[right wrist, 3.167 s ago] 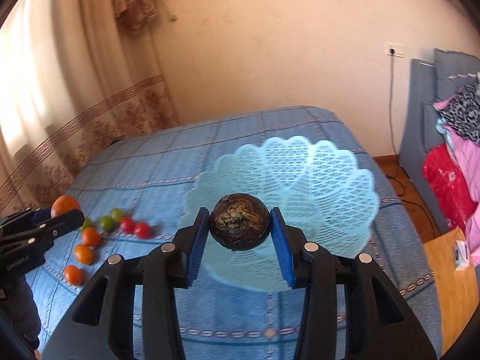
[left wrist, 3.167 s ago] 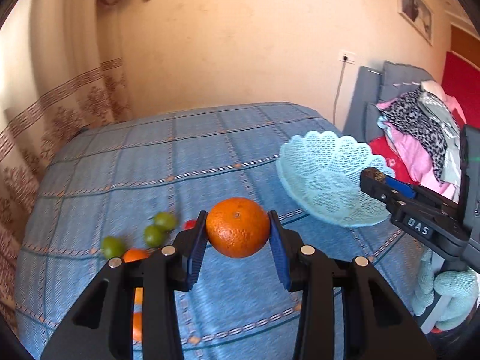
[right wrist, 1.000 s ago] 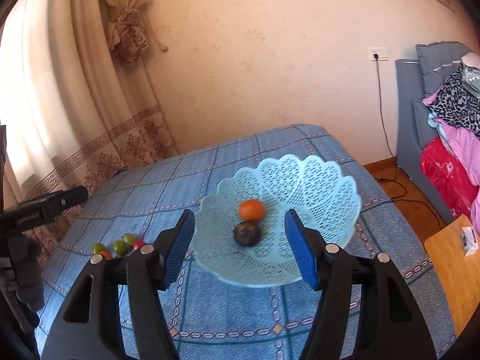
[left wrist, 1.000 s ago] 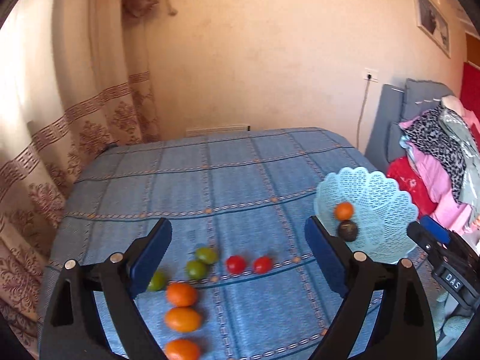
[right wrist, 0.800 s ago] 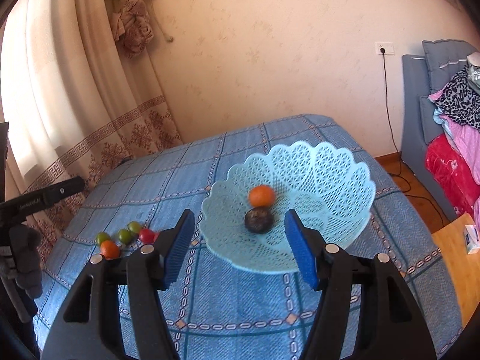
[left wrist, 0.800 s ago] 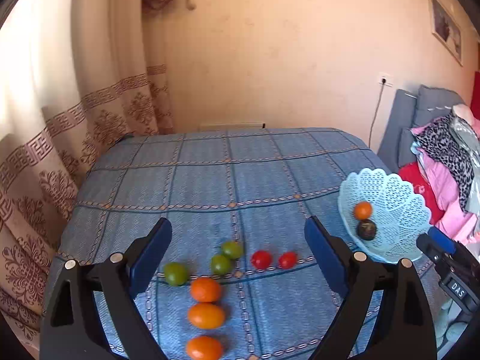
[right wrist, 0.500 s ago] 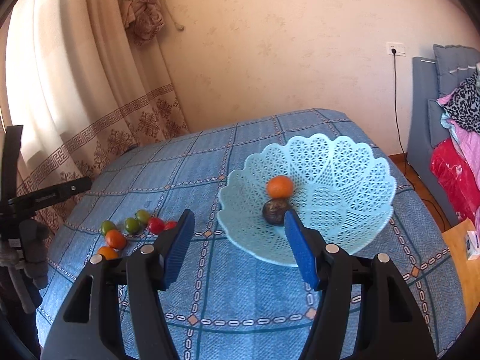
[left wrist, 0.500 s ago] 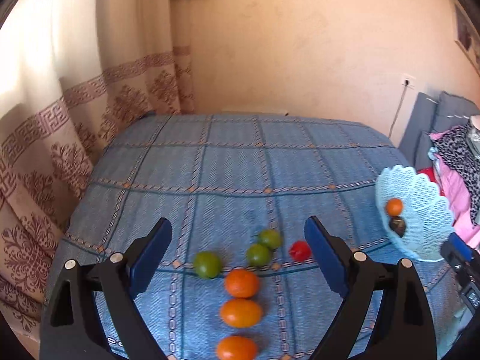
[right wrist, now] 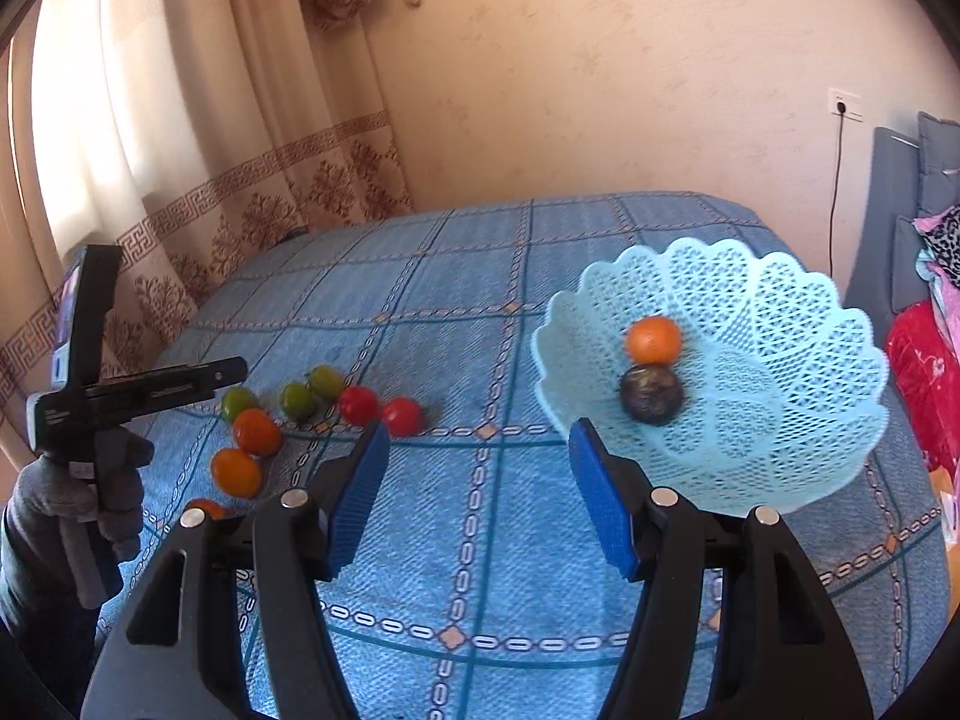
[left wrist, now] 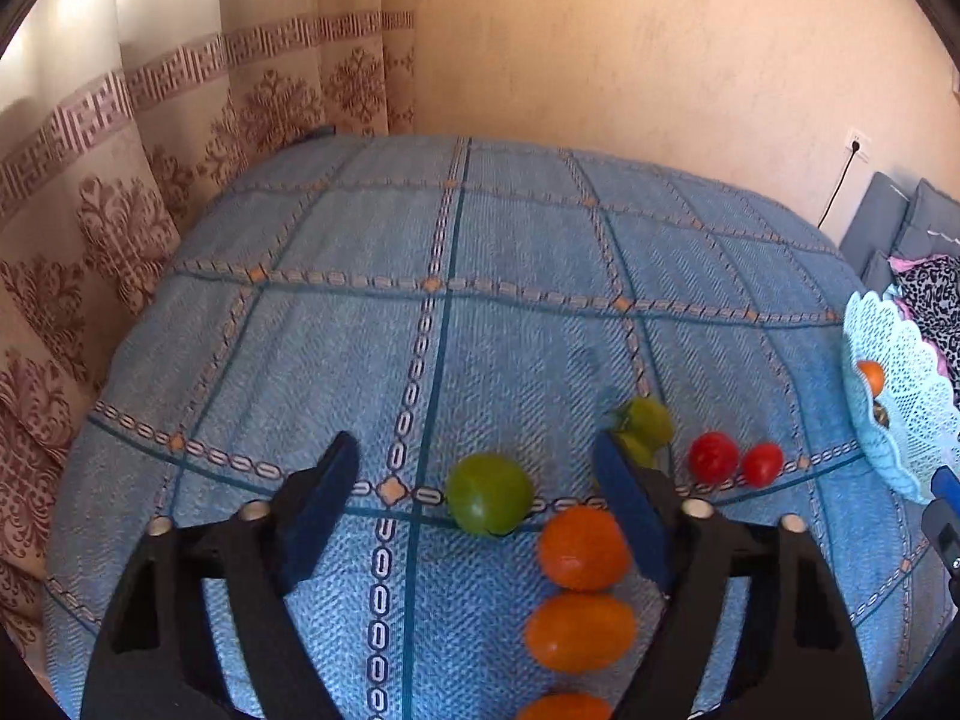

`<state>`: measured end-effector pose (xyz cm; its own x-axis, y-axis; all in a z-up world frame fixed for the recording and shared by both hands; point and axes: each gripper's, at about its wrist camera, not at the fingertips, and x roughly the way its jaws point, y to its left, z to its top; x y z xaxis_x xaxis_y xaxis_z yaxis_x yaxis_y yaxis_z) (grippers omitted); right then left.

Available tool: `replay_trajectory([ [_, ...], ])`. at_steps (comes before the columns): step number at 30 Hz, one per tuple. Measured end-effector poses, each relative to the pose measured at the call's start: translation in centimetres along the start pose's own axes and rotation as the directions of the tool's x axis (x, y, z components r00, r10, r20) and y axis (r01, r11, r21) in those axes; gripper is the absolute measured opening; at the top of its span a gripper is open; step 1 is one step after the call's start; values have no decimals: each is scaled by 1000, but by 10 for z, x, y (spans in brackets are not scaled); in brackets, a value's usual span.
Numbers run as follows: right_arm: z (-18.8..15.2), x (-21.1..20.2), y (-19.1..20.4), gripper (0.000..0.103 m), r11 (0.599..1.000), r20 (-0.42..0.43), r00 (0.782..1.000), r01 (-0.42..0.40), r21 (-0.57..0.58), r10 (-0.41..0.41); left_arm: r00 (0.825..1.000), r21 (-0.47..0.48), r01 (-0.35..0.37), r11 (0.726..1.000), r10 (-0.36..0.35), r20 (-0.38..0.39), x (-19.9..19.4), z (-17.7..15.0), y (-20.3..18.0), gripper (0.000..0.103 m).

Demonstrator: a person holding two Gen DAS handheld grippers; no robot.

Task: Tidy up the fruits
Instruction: 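Move both open tools back over the remaining fruits on the bed, then grasp the large green tomato with the left tool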

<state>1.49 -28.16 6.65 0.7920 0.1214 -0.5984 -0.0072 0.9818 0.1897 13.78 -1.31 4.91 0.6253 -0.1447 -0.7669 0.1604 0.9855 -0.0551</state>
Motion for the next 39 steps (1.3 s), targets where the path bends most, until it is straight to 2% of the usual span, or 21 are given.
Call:
replay_trajectory([
  [7,-3,16,16,64,999,-41,999,-2,-33,1,998,-36,40,999,-42,-50,20,-5,10,61],
  [12,-4,29,24,64,999,-70,998,-6,-50,3,996,-36,55,998,-58,-62,28,-10,9,58],
  [19,-4,46,32,64,997,-100,995,-12,-70,5,995,-36,96,995,-97,-38,21,-14,6,35],
  [34,8,109,39,63,994,-191,981,-47,-98,27,993,-14,55,998,-54,104,-16,-10,6,34],
  [39,8,127,44,48,992,-220,975,-47,-113,21,991,-7,68,998,-66,113,-18,-10,5,34],
])
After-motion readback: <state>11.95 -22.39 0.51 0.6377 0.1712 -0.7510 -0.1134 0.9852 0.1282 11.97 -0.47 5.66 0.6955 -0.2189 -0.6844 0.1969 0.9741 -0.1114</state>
